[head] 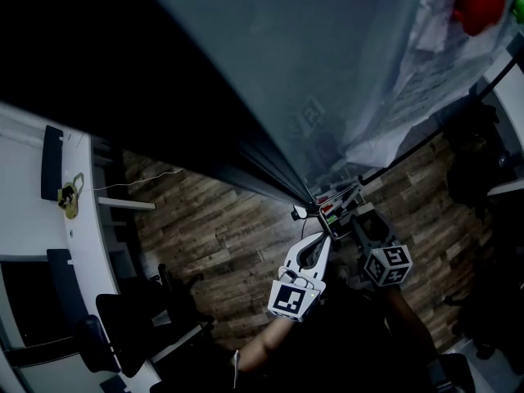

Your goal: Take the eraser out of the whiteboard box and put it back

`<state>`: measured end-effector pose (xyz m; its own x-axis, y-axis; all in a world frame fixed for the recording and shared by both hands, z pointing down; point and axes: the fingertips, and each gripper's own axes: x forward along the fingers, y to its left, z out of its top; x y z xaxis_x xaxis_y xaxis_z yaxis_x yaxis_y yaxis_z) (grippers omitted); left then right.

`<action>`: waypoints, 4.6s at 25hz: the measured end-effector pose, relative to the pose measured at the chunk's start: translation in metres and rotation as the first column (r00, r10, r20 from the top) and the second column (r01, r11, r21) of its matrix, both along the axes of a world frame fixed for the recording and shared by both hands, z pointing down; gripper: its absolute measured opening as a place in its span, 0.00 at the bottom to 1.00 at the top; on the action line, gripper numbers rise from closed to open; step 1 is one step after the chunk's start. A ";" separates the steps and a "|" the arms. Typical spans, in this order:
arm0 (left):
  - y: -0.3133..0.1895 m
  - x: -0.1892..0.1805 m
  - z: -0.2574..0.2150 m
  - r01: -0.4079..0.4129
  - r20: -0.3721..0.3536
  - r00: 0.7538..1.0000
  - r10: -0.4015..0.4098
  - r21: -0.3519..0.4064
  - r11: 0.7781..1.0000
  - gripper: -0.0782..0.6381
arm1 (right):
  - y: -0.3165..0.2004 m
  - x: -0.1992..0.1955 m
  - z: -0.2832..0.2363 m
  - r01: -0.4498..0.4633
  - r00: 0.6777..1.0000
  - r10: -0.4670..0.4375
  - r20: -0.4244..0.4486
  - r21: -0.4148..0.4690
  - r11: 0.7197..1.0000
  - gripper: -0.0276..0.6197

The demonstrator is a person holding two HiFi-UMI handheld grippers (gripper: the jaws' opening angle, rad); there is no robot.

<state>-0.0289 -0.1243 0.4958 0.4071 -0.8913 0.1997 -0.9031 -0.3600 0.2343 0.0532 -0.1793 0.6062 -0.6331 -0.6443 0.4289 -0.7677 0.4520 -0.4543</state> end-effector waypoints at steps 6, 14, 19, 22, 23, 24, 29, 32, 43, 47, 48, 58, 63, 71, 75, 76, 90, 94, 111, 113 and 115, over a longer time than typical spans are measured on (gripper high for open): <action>0.000 0.001 -0.004 -0.004 -0.005 1.000 0.004 0.010 1.000 0.12 | -0.001 0.002 -0.002 -0.008 1.000 0.008 0.003 0.006 1.000 0.42; 0.001 0.002 -0.009 -0.003 -0.024 1.000 0.004 0.025 1.000 0.12 | 0.002 0.005 -0.008 -0.011 1.000 0.011 0.002 0.024 1.000 0.41; 0.004 0.003 -0.015 0.003 -0.031 1.000 -0.002 0.040 0.999 0.12 | 0.003 0.006 -0.016 -0.007 1.000 0.007 0.008 0.045 0.999 0.41; 0.010 0.004 -0.012 -0.011 -0.005 1.000 0.011 0.047 0.999 0.12 | 0.004 0.007 -0.021 -0.010 1.000 0.009 0.017 0.057 0.998 0.41; 0.012 0.004 -0.012 -0.013 0.000 1.000 0.013 0.050 0.999 0.12 | 0.005 0.007 -0.023 -0.011 1.000 0.009 0.019 0.063 0.998 0.41; 0.013 0.005 -0.014 -0.008 -0.005 1.000 0.008 0.054 0.999 0.12 | 0.005 0.008 -0.025 -0.011 1.000 0.009 0.020 0.070 0.997 0.41; 0.020 0.005 -0.024 0.020 -0.029 0.999 -0.018 0.070 0.997 0.12 | 0.009 0.010 -0.035 -0.006 1.000 0.003 0.024 0.102 0.995 0.41; 0.030 0.008 -0.024 0.004 0.000 1.000 -0.004 0.080 0.997 0.12 | 0.013 0.013 -0.043 -0.008 1.000 0.004 0.030 0.123 0.992 0.41; 0.052 0.021 -0.039 0.008 -0.006 1.000 -0.007 0.121 0.993 0.12 | 0.034 0.032 -0.064 -0.019 0.999 0.014 0.036 0.170 0.985 0.41; 0.063 0.028 -0.043 0.002 0.002 1.000 -0.002 0.129 0.992 0.12 | 0.046 0.041 -0.070 -0.022 0.999 0.015 0.039 0.173 0.985 0.41; 0.066 0.030 -0.046 0.007 0.000 1.000 -0.007 0.129 0.992 0.12 | 0.050 0.043 -0.072 -0.021 0.999 0.015 0.040 0.175 0.984 0.41; 0.105 0.058 -0.048 0.006 0.005 1.000 -0.007 0.138 0.990 0.12 | 0.089 0.063 -0.089 -0.010 0.998 -0.002 0.059 0.212 0.977 0.41; 0.122 0.069 -0.055 0.025 0.015 1.000 -0.027 0.147 0.989 0.12 | 0.108 0.075 -0.096 -0.006 0.998 -0.010 0.069 0.227 0.974 0.41; 0.148 0.079 -0.051 0.024 0.021 0.999 -0.027 0.143 0.989 0.12 | 0.133 0.088 -0.104 -0.009 0.997 -0.010 0.072 0.256 0.967 0.41; 0.148 0.076 -0.049 0.003 0.034 0.999 -0.009 0.161 0.987 0.12 | 0.146 0.092 -0.109 -0.017 0.999 0.003 0.049 0.286 0.958 0.41; 0.148 0.074 -0.049 0.003 0.039 0.999 -0.010 0.165 0.986 0.12 | 0.150 0.093 -0.111 -0.023 0.999 0.010 0.048 0.289 0.957 0.41; 0.147 0.043 -0.073 0.005 0.019 1.000 -0.009 0.194 0.981 0.12 | 0.197 0.090 -0.134 -0.075 0.997 0.074 0.015 0.350 0.934 0.41; 0.149 0.033 -0.066 0.010 0.024 1.000 -0.014 0.179 0.984 0.12 | 0.200 0.089 -0.131 -0.089 0.996 0.092 0.009 0.357 0.930 0.41; 0.154 0.044 -0.050 -0.092 0.079 0.994 0.079 0.180 0.979 0.12 | 0.199 0.088 -0.137 -0.148 0.988 0.150 0.023 0.345 0.927 0.41; 0.153 0.043 -0.058 -0.076 0.040 0.997 0.069 0.194 0.978 0.12 | 0.199 0.088 -0.137 -0.145 0.989 0.147 0.021 0.348 0.926 0.41; 0.151 0.042 -0.063 -0.063 0.022 0.998 0.059 0.203 0.977 0.12 | 0.198 0.088 -0.137 -0.145 0.989 0.148 0.019 0.348 0.926 0.41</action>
<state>0.0135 0.0270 0.4326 0.4603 -0.8875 0.0235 -0.8810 -0.4533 0.1359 0.1413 0.0190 0.4691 -0.5182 -0.8391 0.1655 -0.8399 0.4628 -0.2835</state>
